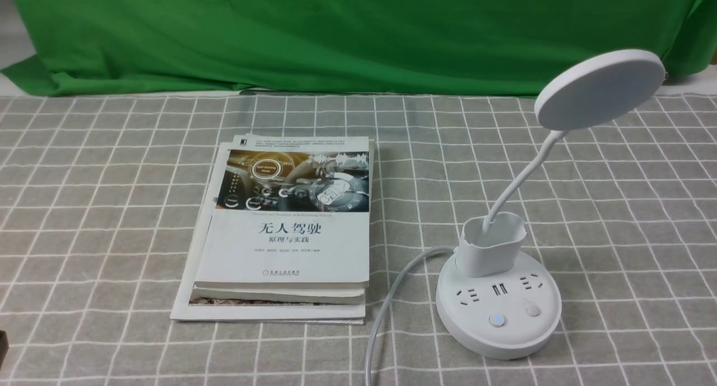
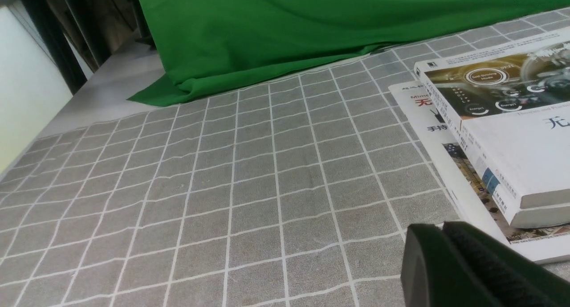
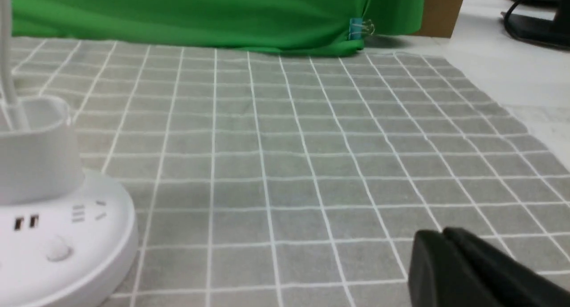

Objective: Turn off the desk lamp on the grey coffee tablecloth by hand.

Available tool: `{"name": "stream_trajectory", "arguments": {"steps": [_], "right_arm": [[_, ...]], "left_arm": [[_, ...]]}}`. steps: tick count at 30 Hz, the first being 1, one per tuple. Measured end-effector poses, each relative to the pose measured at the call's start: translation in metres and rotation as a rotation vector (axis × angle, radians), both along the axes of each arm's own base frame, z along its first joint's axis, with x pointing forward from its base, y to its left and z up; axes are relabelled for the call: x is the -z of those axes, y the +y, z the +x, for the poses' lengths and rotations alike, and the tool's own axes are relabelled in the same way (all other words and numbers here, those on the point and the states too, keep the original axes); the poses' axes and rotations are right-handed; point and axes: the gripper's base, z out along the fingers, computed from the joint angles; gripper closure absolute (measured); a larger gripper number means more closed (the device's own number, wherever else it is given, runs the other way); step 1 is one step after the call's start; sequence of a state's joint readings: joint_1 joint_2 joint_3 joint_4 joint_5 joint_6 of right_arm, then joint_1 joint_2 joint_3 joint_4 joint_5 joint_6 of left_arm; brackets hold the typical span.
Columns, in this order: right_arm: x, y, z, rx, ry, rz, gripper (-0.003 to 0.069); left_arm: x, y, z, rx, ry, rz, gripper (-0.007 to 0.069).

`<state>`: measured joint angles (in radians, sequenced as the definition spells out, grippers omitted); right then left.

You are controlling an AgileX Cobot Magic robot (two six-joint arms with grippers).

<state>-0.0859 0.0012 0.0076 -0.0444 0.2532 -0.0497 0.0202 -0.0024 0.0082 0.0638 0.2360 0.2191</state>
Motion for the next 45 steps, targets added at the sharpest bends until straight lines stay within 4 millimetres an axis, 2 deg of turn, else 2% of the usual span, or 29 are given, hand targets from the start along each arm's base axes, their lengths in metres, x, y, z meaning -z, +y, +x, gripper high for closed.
{"name": "stream_trajectory", "arguments": {"steps": [10, 45], "right_arm": [[-0.0001, 0.0000, 0.0000, 0.010, -0.007, 0.058, 0.0610], [-0.0001, 0.0000, 0.0000, 0.011, -0.007, 0.060, 0.0609]], "left_arm": [[0.0000, 0.0000, 0.0000, 0.000, 0.000, 0.000, 0.0606], [0.0000, 0.0000, 0.0000, 0.000, 0.000, 0.000, 0.0606]]}}
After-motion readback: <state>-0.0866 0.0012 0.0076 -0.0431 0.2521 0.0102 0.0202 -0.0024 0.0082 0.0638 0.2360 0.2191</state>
